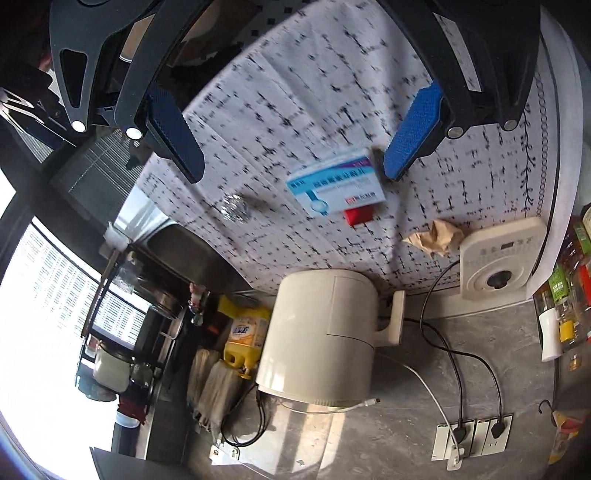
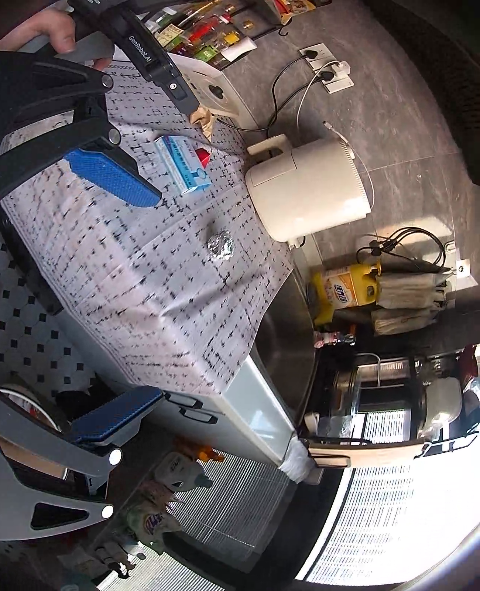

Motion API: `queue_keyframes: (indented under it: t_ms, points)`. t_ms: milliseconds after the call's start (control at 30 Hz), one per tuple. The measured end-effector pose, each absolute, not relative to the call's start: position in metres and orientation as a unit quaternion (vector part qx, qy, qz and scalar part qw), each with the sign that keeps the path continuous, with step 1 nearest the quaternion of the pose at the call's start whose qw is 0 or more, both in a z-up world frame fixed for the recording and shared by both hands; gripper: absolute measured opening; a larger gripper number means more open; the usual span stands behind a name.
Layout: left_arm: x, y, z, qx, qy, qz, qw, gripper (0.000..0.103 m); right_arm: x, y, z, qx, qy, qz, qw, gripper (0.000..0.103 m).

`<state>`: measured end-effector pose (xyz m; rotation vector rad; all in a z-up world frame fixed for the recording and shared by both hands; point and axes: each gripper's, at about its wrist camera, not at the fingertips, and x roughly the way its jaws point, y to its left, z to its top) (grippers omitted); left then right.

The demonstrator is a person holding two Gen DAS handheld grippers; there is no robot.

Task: Collect trash
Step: 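Bring both tools back over the counter, then reach the left tool to the crumpled brown paper and close on it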

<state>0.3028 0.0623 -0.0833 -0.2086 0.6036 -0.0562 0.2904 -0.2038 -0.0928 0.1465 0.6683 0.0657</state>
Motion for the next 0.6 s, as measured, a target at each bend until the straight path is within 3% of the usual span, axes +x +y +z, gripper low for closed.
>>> queue_keyframes:
  t_ms: [600]
  points:
    - [0.356, 0.151, -0.099, -0.117, 0.306, 0.011, 0.945, 0.097, 0.343, -0.136, -0.104, 0.063, 0.352, 0.020, 0.934, 0.095]
